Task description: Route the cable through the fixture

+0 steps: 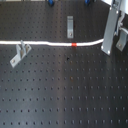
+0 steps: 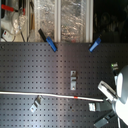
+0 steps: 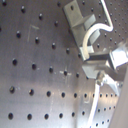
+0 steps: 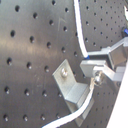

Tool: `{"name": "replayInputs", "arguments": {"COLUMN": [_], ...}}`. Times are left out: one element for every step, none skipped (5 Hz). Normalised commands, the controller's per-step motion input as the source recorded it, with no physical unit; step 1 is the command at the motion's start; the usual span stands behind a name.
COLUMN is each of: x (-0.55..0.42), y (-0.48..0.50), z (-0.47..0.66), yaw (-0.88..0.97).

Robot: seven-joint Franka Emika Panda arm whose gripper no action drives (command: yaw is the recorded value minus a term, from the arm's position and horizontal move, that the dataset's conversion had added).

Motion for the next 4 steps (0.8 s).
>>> {"name": "replayInputs", "arguments": {"x": [-0.103,-0.074,-0.09,-0.018], "y": [-0.146,-0.308,-0.459,-0.373], "z": [0.49,0.01,-0.25,-0.27], "yaw": [0.0,0.25,0.38,0.45]}}
